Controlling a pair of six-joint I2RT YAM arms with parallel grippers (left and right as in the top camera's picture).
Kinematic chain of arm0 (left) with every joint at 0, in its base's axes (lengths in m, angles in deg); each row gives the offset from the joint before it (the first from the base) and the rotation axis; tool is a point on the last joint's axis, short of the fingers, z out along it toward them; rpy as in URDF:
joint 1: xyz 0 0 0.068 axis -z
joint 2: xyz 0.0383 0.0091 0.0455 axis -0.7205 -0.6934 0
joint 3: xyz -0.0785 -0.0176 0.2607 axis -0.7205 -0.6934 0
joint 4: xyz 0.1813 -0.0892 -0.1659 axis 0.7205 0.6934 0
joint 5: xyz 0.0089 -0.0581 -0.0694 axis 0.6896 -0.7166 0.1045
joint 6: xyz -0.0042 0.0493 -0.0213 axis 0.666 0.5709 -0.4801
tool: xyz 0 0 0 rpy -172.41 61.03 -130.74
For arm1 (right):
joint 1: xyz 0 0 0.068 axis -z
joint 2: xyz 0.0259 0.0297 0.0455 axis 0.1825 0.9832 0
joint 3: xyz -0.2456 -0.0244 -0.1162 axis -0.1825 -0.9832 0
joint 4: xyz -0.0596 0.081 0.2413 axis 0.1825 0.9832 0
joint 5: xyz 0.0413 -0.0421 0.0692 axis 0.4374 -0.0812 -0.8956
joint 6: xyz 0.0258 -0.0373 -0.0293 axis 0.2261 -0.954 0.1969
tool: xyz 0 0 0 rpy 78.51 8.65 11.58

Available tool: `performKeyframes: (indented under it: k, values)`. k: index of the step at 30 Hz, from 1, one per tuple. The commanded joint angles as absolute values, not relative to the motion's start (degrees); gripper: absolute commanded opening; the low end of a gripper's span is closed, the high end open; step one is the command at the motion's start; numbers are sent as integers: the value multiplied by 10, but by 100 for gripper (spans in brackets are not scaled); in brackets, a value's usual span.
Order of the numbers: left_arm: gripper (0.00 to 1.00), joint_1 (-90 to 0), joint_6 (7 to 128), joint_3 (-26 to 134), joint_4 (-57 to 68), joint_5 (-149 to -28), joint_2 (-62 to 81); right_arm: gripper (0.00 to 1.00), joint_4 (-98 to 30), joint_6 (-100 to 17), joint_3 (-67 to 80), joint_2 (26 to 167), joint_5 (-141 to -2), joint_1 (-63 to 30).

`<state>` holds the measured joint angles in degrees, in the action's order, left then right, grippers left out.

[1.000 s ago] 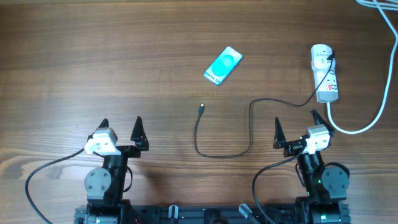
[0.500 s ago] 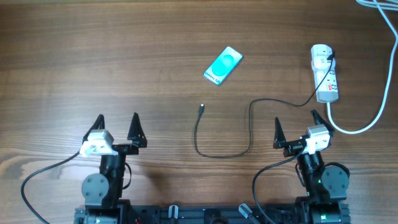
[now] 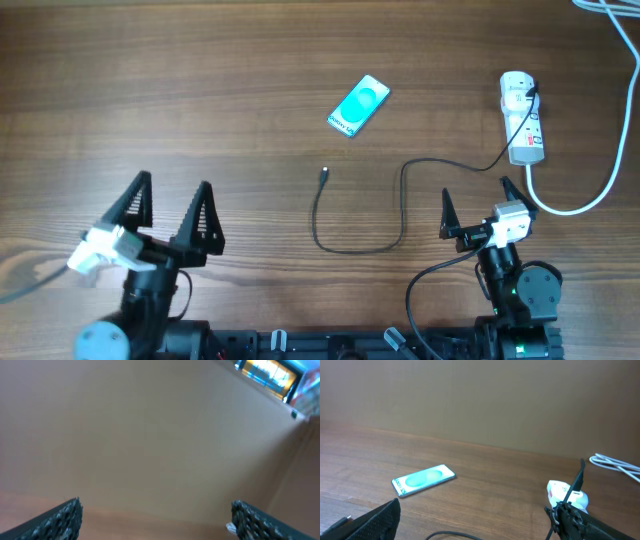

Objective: Plug charger to phone and switch on socket
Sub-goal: 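Reach the left gripper forward over the light-blue phone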

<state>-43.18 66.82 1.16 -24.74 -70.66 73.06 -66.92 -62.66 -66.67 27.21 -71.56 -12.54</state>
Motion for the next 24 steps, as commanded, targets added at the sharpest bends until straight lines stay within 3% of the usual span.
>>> performKeyframes:
  k: [1, 16, 19, 24]
  values:
    - [100, -431, 676, 153, -177, -788, 610, 100, -671, -632, -667, 264, -712, -122]
    - [100, -422, 756, 951, 338, -852, -3, 100, -671, -632, -667, 264, -712, -122]
    - [100, -405, 756, 1041, 412, -803, -99, 100, -671, -632, -667, 264, -712, -122]
    - [100, -362, 756, 1053, 481, -793, -214, 100, -671, -632, -667, 264, -712, -122]
